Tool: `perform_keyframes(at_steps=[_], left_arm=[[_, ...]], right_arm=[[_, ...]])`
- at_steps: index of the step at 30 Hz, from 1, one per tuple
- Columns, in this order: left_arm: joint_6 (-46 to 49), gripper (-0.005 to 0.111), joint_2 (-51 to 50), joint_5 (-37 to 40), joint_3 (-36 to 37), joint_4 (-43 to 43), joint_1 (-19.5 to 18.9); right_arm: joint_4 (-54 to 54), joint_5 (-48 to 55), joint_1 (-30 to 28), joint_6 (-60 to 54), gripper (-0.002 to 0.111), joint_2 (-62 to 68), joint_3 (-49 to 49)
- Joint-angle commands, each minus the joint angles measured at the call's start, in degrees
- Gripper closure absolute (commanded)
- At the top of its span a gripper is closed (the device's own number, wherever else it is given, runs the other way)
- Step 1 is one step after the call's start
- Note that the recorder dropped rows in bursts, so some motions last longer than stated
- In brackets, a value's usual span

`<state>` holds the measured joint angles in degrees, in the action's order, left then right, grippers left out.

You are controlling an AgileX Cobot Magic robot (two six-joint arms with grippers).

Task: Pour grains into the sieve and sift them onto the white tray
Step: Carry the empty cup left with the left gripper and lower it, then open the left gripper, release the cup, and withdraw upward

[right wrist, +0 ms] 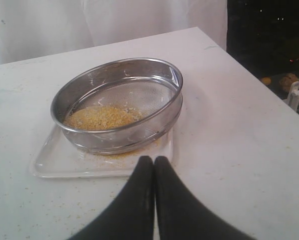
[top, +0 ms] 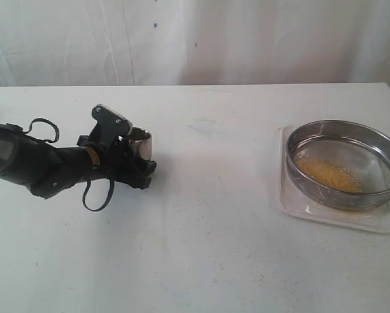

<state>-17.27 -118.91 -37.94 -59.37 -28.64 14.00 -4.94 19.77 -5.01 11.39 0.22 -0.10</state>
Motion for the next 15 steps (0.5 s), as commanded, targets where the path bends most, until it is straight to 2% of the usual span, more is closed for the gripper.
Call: perform_keyframes(at_steps=[1, 3, 7, 9, 11, 15], left_arm=[[0.56, 0.071, -2.89, -4.13, -1.76, 1.59, -0.07], [0.56, 0.059, -3.53, -4.53, -2.1, 1.59, -0.07], [0.56, 0.024, -3.65, -4.53, -2.1, 2.27, -0.07], [-0.51, 0.01, -3.65, -4.78, -2.1, 4.65, -0.07], [-2.13, 0.001, -3.37, -4.78, -2.1, 4.49, -0.07], [-2.34, 0.002, -0.9, -4.95, -2.1, 4.39, -0.07]], right_arm=[[-0.45, -0.1, -0.16, -0.02, 0.108, -0.22, 0.1], [-0.45, -0.1, -0.16, -0.02, 0.108, -0.22, 0.1], [-0.45, -0.1, -0.16, -0.02, 0.108, -0.22, 0.1], [-0.45, -0.1, -0.16, -0.02, 0.108, -0.22, 0.1], [-0.45, -0.1, -0.16, -0.02, 0.108, -0.22, 0.1], [-0.45, -0.1, -0.16, -0.02, 0.108, -0.22, 0.1]])
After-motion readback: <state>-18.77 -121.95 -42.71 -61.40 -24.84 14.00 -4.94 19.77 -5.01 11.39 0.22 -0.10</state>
